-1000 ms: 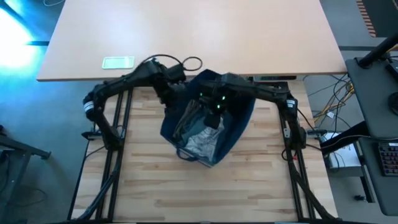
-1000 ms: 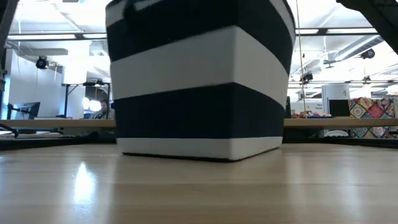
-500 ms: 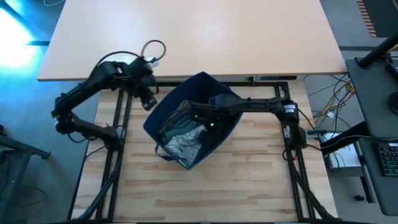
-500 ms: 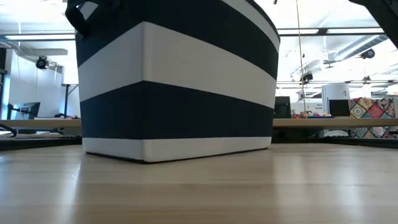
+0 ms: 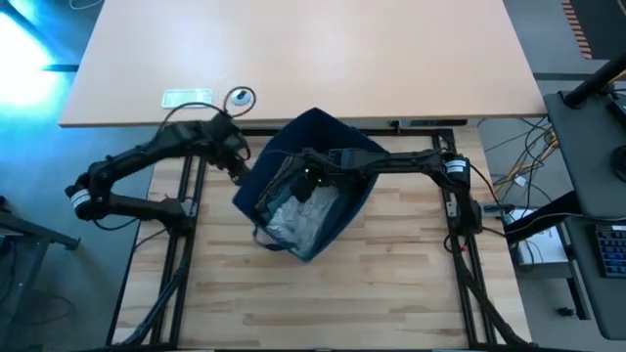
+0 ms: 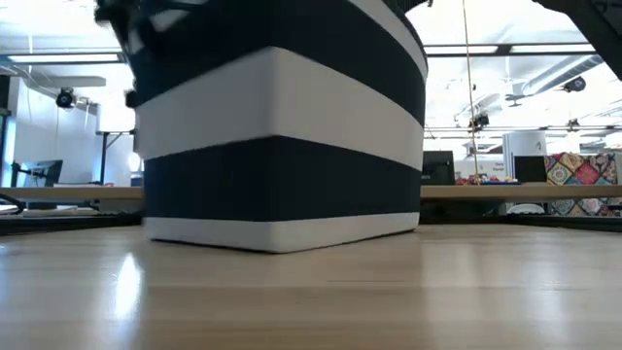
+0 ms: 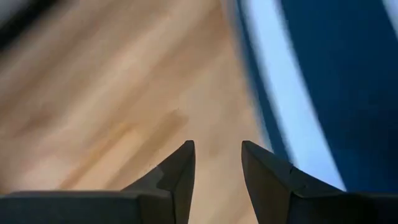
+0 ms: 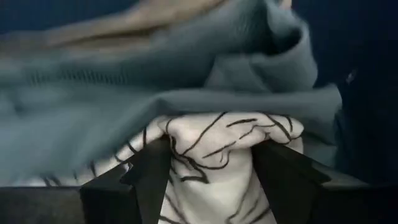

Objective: Fold Laundry from Bin
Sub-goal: Put the folded clothes into the laundry basket

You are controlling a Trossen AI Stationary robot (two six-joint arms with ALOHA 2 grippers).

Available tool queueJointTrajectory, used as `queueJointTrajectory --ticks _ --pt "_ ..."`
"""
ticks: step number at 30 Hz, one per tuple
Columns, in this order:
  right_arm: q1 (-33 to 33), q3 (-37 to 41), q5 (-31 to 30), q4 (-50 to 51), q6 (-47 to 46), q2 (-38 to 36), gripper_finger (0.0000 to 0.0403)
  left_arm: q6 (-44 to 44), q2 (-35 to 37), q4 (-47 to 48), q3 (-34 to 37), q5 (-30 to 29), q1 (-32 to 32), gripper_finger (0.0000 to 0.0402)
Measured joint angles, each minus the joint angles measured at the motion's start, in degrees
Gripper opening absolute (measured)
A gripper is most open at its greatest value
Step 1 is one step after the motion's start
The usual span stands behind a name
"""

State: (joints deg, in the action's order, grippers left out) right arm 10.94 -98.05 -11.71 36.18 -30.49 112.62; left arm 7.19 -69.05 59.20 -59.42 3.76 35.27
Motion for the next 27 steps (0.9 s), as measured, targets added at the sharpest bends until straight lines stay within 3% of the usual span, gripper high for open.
queueJointTrajectory --ticks 4,7,11,16,19,27 --pt "1.30 4.29 -1.98 -7.06 -0.03 -0.11 0.0219 1.92 -2.06 -13.80 9.41 8.85 -0.92 0.0113" --pt "1.35 7.34 -2.42 -8.62 -0.49 -0.15 0.0219 3.08 -1.21 -21.58 11.05 10.15 -1.75 0.0113" --pt "1.18 7.49 -0.71 -4.78 2.29 -2.37 0.0219 1.80 -2.76 -19.94 13.58 8.80 -1.91 0.0113" --pt "0.79 6.89 1.40 -5.18 14.06 -9.79 0.0219 -1.98 -2.32 -21.73 16.02 3.51 -1.73 0.0113" --pt "1.96 6.83 5.48 -9.37 20.99 -12.07 0.0219 -2.80 -2.12 -28.51 17.74 4.21 -1.86 0.0113" --pt "3.69 6.68 16.32 -28.59 24.78 -3.31 0.0219 -1.74 -2.66 -41.11 22.14 5.04 -1.95 0.0113"
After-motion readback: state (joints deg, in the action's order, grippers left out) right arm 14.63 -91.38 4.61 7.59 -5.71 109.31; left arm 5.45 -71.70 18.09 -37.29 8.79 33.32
